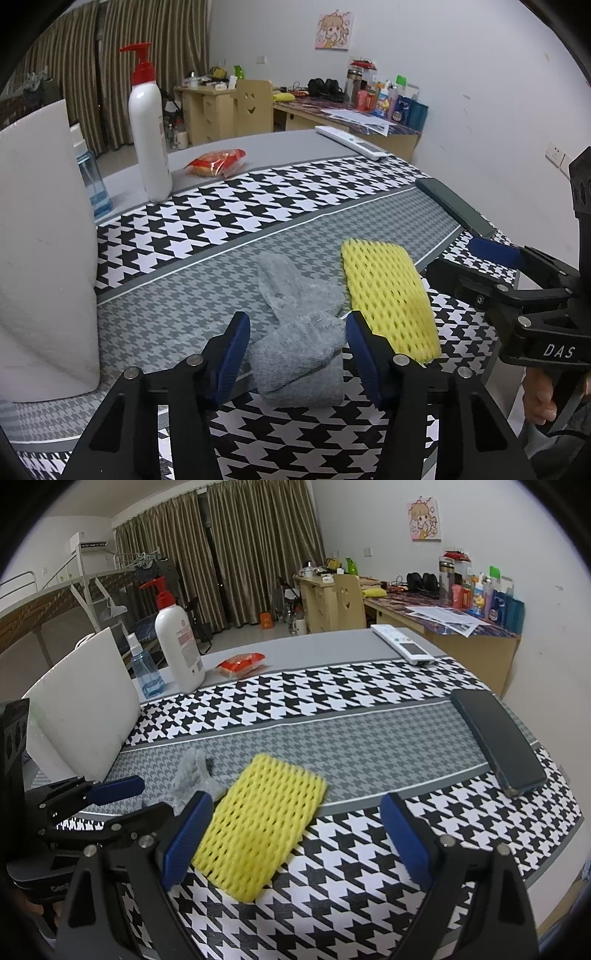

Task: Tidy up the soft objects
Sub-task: 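Grasp the grey sock with the left gripper while the right gripper grasps the yellow mesh sleeve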

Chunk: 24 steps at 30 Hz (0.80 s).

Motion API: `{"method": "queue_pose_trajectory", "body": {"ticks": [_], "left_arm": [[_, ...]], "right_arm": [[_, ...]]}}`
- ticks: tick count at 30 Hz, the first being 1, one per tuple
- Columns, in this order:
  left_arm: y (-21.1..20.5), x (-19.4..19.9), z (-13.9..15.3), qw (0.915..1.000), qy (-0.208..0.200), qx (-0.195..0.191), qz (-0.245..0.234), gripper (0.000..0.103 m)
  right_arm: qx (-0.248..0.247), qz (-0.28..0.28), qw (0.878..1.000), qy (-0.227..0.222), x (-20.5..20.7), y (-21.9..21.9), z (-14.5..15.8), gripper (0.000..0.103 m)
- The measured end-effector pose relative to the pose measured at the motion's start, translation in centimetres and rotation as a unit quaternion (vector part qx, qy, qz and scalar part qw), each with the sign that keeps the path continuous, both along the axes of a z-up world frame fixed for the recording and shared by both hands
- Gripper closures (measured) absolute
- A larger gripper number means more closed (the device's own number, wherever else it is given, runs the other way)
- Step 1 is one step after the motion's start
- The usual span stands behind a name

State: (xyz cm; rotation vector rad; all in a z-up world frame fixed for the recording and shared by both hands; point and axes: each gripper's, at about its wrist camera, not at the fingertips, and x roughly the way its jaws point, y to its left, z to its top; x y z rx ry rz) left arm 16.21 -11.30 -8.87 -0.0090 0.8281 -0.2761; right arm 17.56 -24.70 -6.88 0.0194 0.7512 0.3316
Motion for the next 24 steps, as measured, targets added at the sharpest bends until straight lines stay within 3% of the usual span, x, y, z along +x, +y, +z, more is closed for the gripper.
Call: {"method": "queue_pose_trajectory", "body": {"ticks": [5,9,24], "left_arm": [[-0.3,0.0,-0.2,1.0,0.004,0.003,-0.006,0.048],[-0.6,0.2,-0.6,0.9998,0.015,0.006,-0.014,0.06],[-0.9,0.8,-1.5,0.9993,0.028,0.02,-0.017,0.073]], "right_arm": [[-0.004,0.004,1.0,0.004,0.0,0.3,-0.2,0.009],[-0.005,0.003,1.0,0.008,0.2,0.2,-0.5,0.009],[-0.013,0.005,1.0,0.028,0.8,0.8,-1.5,0.009]]}}
